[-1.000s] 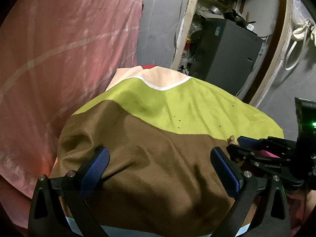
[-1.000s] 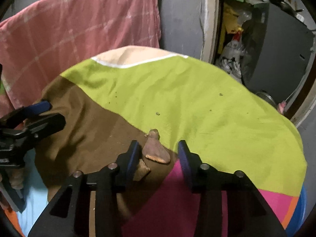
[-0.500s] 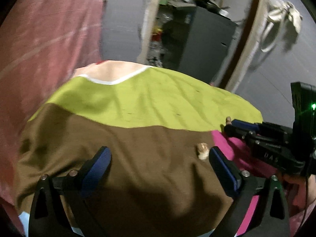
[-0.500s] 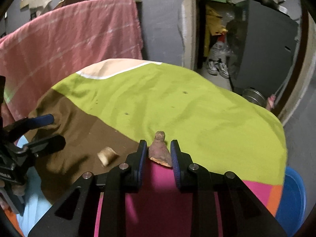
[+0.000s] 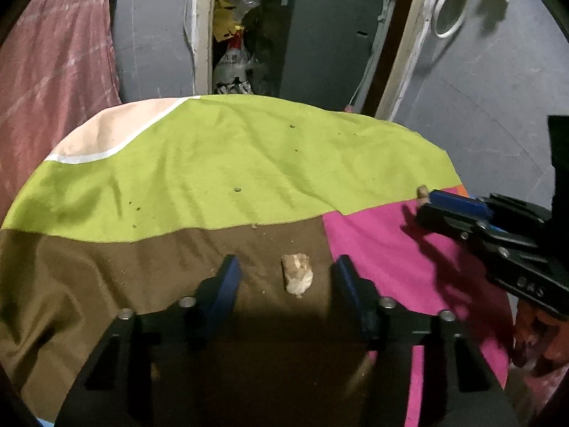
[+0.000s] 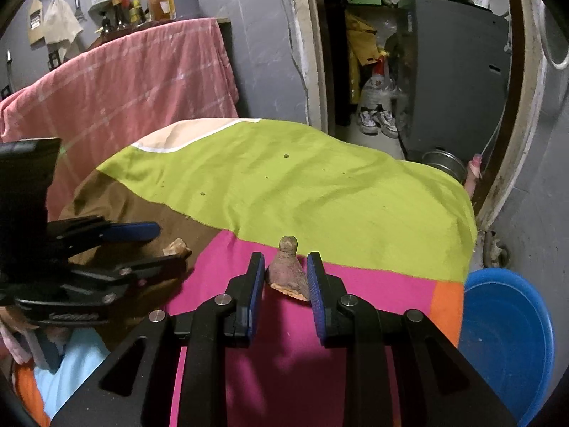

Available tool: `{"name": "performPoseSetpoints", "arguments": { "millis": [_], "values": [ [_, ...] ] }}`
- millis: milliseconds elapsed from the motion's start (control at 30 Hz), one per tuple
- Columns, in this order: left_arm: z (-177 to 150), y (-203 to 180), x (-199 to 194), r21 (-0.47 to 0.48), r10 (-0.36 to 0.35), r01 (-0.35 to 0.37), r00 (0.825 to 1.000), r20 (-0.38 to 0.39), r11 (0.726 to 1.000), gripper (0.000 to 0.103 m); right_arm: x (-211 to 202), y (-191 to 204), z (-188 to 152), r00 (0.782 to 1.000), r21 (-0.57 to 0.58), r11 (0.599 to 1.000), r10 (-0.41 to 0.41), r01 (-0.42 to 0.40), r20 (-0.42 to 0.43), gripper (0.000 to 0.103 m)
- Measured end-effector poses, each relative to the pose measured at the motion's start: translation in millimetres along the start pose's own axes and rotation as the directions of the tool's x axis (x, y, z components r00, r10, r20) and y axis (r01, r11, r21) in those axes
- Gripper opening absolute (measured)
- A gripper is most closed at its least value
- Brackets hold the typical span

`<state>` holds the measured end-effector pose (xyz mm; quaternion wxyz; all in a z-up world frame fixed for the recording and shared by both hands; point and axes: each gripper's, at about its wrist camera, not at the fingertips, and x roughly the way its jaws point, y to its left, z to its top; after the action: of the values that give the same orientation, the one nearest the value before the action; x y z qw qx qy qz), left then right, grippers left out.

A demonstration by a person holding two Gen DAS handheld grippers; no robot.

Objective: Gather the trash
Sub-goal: 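Grasp a brown bark-like scrap with the right tool while the left grasps a beige scrap, then carry both scraps over the blue basin and open both tools to drop them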

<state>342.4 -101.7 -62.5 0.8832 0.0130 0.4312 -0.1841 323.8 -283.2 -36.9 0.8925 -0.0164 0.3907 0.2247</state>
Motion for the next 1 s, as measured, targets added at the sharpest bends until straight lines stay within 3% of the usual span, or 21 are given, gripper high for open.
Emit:
{"name": "performPoseSetpoints", "arguments": {
  "millis": [33,200,400,533,633,733,833,1000],
  "values": [
    [-0.2,2.7,0.2,0.003,0.006,-0.006,1.0,-0.008,1.0,0.031,-1.0,-0.7,-0.8,1.0,0.002,1.0,0.002,-0.002,0.002,0.022],
    [0.1,-8.1,3.9,0.05,0.006,-0.005,1.0,-0.025,0.999,0.013,-8.1,-0.7,-6.2,1.0,0.009,1.0,0.006,-0.006,0.014,0.022],
    [-2.6,-13.3,-5.0,0.039,-0.008,0.007,1.0,0.012,0.999,0.013,-24.9,5.0,-12.5,0.997,0.007,1.0,-0.006,0.005,0.076,0.022],
    [-1.4,-22.3,-32.0,0.002,-0.032,0.032,0.987,0.154,0.999,0.013,-51.2,8.7,-15.3,0.983,0.011,1.0,-0.016,0.014,0.181,0.022],
    [1.0,-29.4,-60.2,-0.027,-0.041,0.05,0.96,0.276,0.998,0.013,-79.5,13.0,-15.1,0.958,0.01,0.999,-0.038,0.037,0.284,0.022],
    [2.1,-41.1,-89.1,-0.034,-0.046,0.065,0.917,0.396,0.997,0.013,-108.9,18.4,-14.5,0.924,0.006,0.997,-0.069,0.072,0.377,0.022],
    [3.5,-56.2,-114.2,-0.035,-0.039,0.064,0.869,0.493,0.997,0.013,-141.6,24.0,-14.1,0.876,0.002,0.992,-0.109,0.123,0.471,0.022],
    [0.6,-85.1,-151.4,-0.007,-0.051,0.072,0.772,0.634,0.997,0.013,-189.0,31.3,-18.0,0.79,0.009,0.98,-0.164,0.197,0.591,0.022]
  ]
}}
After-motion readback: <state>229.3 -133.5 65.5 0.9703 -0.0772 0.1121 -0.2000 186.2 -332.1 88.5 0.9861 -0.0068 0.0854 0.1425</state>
